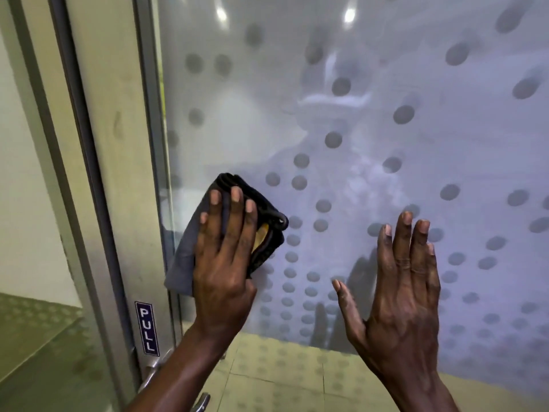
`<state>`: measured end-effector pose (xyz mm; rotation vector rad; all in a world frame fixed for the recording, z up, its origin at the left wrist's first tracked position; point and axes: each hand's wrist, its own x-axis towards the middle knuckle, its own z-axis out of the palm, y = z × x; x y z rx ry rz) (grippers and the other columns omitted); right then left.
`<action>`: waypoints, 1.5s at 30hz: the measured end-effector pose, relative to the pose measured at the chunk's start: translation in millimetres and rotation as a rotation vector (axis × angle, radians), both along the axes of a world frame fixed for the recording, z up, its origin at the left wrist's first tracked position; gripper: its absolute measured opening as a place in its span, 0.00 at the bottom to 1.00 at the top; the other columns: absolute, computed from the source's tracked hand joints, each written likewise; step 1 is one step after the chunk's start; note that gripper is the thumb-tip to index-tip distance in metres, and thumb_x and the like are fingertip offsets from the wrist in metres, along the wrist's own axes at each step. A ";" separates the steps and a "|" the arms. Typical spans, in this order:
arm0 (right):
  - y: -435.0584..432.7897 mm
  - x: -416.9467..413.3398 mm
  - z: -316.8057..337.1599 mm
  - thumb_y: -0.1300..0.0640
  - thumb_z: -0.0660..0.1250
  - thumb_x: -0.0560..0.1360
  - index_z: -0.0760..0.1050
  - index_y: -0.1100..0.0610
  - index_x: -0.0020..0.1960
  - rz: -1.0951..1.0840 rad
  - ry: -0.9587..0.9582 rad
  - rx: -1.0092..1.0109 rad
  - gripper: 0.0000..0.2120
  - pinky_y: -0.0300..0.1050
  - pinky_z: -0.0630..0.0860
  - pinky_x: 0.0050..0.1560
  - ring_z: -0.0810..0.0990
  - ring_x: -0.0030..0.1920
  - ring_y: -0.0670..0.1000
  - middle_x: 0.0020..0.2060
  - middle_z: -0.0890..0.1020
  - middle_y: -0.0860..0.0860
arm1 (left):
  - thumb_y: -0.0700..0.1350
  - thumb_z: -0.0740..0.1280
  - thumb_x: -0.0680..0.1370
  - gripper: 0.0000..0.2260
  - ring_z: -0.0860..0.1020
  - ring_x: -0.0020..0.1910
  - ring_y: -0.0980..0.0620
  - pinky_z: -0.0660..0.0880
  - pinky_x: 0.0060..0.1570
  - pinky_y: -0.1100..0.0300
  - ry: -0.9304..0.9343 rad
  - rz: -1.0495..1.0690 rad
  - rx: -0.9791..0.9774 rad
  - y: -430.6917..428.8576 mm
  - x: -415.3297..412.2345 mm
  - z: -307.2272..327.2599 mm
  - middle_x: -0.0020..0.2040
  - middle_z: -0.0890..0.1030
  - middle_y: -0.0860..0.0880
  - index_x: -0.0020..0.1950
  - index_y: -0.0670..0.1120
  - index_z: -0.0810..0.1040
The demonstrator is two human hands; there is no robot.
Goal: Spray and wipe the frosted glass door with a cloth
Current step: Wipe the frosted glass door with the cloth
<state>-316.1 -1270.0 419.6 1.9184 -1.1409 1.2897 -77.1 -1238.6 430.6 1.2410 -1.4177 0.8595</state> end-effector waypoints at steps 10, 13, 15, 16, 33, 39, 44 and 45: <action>11.3 -19.1 -0.2 0.43 0.73 0.79 0.58 0.67 0.85 -0.003 -0.046 0.018 0.46 0.67 0.63 0.84 0.55 0.88 0.65 0.87 0.57 0.63 | 0.19 0.61 0.70 0.41 0.60 0.87 0.29 0.58 0.88 0.33 0.091 -0.064 -0.217 -22.5 -47.0 113.2 0.86 0.65 0.33 0.85 0.34 0.66; 8.9 -29.2 -1.2 0.43 0.72 0.79 0.57 0.65 0.85 -0.023 -0.031 0.043 0.46 0.66 0.63 0.84 0.54 0.88 0.63 0.88 0.56 0.61 | 0.21 0.59 0.74 0.39 0.60 0.88 0.30 0.58 0.88 0.35 0.094 -0.043 -0.250 -28.4 -68.5 136.4 0.87 0.65 0.34 0.86 0.35 0.65; 7.2 -34.3 -1.9 0.44 0.72 0.79 0.57 0.64 0.86 -0.024 -0.012 0.048 0.46 0.65 0.64 0.83 0.54 0.88 0.63 0.88 0.56 0.60 | 0.21 0.59 0.74 0.39 0.60 0.88 0.30 0.59 0.88 0.35 0.046 -0.046 -0.248 -30.4 -81.3 133.9 0.87 0.65 0.35 0.86 0.35 0.65; 6.8 -36.2 -1.9 0.44 0.73 0.79 0.57 0.64 0.86 -0.018 -0.006 0.052 0.45 0.65 0.64 0.83 0.54 0.88 0.62 0.88 0.56 0.60 | 0.22 0.58 0.73 0.39 0.60 0.88 0.30 0.59 0.87 0.35 0.012 -0.062 -0.230 -29.9 -87.1 127.9 0.87 0.64 0.35 0.86 0.35 0.64; 2.4 -135.9 -8.8 0.42 0.69 0.81 0.53 0.65 0.86 -0.085 -0.050 0.105 0.46 0.63 0.61 0.85 0.51 0.89 0.63 0.88 0.52 0.61 | 0.22 0.59 0.71 0.40 0.60 0.88 0.31 0.58 0.88 0.38 -0.078 -0.149 -0.171 -37.9 -171.6 118.8 0.87 0.65 0.36 0.86 0.35 0.66; 2.6 -138.6 -9.8 0.46 0.70 0.81 0.54 0.65 0.86 -0.021 -0.085 0.104 0.44 0.58 0.59 0.86 0.52 0.89 0.62 0.88 0.53 0.59 | 0.24 0.59 0.78 0.35 0.59 0.89 0.33 0.59 0.88 0.39 -0.136 -0.140 -0.160 -43.5 -210.0 115.1 0.88 0.64 0.38 0.86 0.36 0.64; 6.0 -147.3 -22.2 0.48 0.70 0.80 0.56 0.65 0.86 0.030 -0.127 0.118 0.43 0.66 0.66 0.82 0.54 0.88 0.63 0.88 0.54 0.61 | 0.33 0.44 0.89 0.27 0.56 0.90 0.39 0.58 0.89 0.43 -0.323 -0.138 0.014 -29.0 -217.7 20.5 0.89 0.63 0.43 0.87 0.41 0.64; 6.9 -151.1 -25.3 0.48 0.69 0.80 0.56 0.65 0.85 0.022 -0.126 0.123 0.42 0.67 0.66 0.82 0.54 0.88 0.63 0.88 0.54 0.61 | 0.36 0.43 0.91 0.26 0.57 0.90 0.40 0.60 0.89 0.44 -0.364 -0.140 0.053 -24.0 -215.1 -0.2 0.89 0.63 0.44 0.87 0.42 0.65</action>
